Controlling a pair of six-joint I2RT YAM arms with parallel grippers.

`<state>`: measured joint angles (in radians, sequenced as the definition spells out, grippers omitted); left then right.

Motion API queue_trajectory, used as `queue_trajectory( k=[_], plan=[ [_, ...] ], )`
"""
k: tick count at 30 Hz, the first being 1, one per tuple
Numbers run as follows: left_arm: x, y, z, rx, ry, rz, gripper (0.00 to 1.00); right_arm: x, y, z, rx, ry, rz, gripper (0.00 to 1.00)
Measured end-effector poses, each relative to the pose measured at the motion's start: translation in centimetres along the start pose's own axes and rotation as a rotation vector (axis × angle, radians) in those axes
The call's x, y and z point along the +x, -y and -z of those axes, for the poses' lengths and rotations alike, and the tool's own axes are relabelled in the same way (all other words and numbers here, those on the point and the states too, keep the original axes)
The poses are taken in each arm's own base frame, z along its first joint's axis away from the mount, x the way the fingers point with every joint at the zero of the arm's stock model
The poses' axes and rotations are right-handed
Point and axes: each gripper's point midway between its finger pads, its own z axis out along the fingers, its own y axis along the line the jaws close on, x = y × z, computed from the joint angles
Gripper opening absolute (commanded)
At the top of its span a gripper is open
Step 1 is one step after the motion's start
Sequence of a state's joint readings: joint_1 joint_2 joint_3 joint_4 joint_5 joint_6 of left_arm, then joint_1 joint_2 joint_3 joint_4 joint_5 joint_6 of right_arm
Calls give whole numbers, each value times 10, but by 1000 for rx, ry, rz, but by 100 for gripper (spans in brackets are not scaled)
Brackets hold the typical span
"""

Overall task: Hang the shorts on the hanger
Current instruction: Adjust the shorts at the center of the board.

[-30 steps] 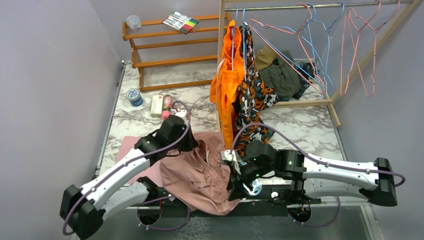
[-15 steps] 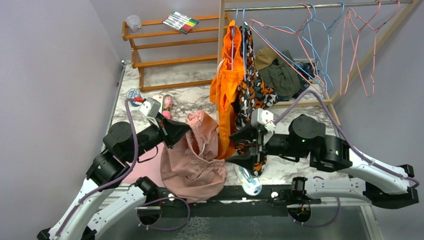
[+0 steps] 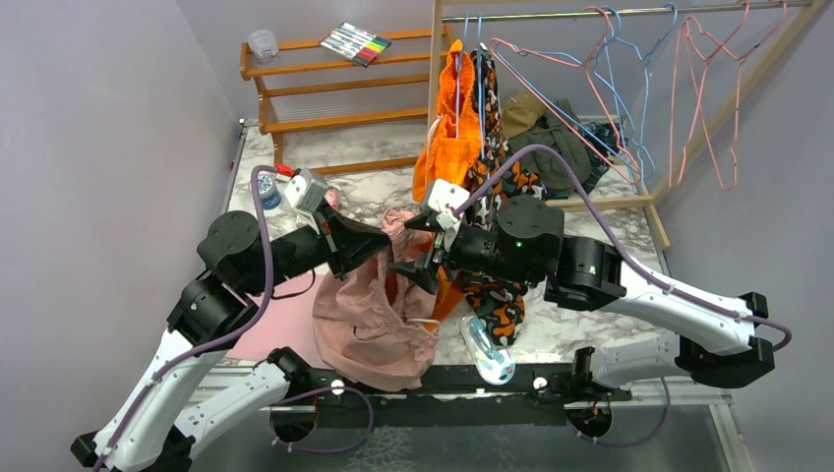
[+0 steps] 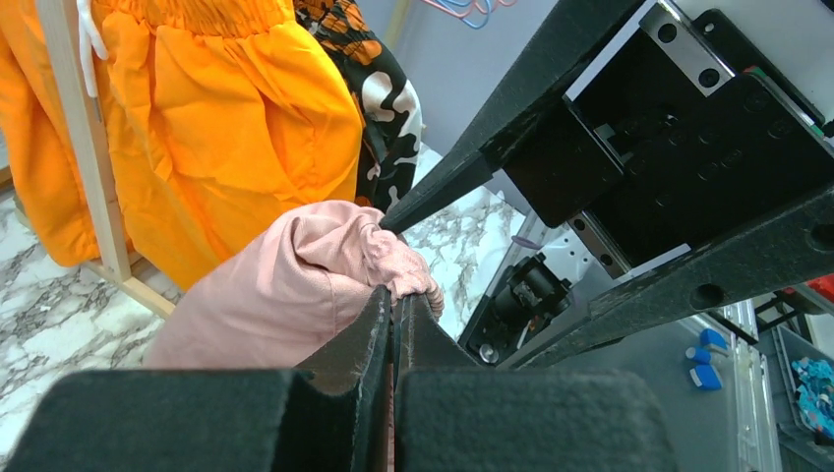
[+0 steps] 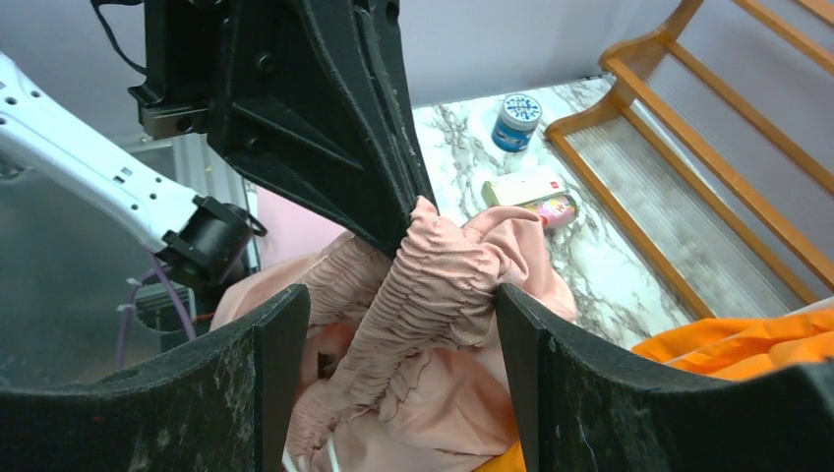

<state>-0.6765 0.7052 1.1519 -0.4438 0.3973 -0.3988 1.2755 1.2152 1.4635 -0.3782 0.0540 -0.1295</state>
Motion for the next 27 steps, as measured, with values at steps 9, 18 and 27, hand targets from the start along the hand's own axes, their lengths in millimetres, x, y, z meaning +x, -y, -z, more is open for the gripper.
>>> queue_trajectory(
  k=[9,18,27],
  plan=[
    [5,2,-5,32,-31,-17,0,-2,15,-1,73,-1,63,73],
    [4,3,-9,48,-42,-35,0,-2,33,-3,163,-5,115,63],
    [5,-8,-14,10,-45,-56,0,6,30,-11,163,-35,148,32]
  ],
)
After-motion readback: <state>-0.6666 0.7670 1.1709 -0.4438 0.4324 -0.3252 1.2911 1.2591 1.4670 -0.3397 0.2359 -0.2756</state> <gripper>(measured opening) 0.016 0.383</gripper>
